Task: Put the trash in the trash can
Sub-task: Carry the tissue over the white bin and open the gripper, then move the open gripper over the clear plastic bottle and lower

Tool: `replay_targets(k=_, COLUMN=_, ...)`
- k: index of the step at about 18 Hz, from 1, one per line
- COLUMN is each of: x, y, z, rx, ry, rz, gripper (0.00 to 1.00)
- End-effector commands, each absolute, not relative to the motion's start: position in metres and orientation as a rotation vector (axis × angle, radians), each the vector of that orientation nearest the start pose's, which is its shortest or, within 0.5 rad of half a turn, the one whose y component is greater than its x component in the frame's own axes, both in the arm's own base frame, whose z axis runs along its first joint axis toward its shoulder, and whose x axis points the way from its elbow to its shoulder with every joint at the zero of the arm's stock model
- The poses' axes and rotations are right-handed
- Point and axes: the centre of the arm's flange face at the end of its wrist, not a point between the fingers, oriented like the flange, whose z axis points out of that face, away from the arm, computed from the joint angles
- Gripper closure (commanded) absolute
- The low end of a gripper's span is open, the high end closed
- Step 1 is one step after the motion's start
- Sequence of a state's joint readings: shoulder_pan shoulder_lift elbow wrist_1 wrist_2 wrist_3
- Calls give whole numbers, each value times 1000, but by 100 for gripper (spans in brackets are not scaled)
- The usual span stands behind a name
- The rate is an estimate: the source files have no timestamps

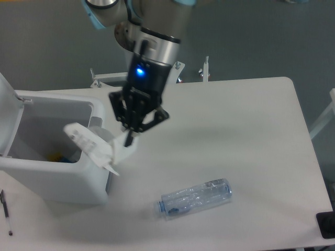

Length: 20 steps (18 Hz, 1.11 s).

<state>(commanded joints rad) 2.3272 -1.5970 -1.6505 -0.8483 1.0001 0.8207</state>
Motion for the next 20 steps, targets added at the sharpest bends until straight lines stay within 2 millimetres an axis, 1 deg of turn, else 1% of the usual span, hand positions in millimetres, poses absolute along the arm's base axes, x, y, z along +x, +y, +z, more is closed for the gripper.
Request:
replay_targets(k=1, x=-220, y=517, z=534, rx=-2310, ry=306, rz=35, gripper=99)
replay_targets(k=2, x=-213, y=516, z=538, rx=-2302, ry=319, rz=35, gripper=95)
replay_targets(k=4, x=-202, y=519, z=535, rx=-2301, ry=343, rz=19, gripper=88)
replay_targets(k=5, x=-198, y=521, z=534, rx=-2299, ry=357, rz=18, gripper=75)
replay_targets(k=6, x=-196, y=522, z=534, rx=-2299, ry=360, rz=16, gripper=70)
replay_targets(k=7, x=-194, y=522, z=533, rx=-2299, ry=364, rz=9, gripper=61)
replay_targets(k=8, x=-192, y=523, z=531, rx=-2300, ry=365, rz=4, gripper=57)
replay_targets(k=9, x=-192, y=523, z=530, rx=-2300, ry=367, rz=2, gripper=46)
replay_targets(k=11, x=-186, y=525, z=529, rx=-2303, ry=374, rz=-6, gripper=27)
replay_targets(k=14, x=-185, y=524, z=524, rx=-2312, ry=369, rz=-13, gripper=15)
replay_targets(k=16, x=-186, y=525, z=523, rx=-2315, ry=368, rz=-15, gripper=10)
replay_targets(k=19, x=-193, y=533, z=515, rx=-2322, ry=367, rz=-25, gripper=10)
replay_targets(k=20, x=-205, y=536, z=515, rx=-2324, ry=348, rz=-21, gripper=9)
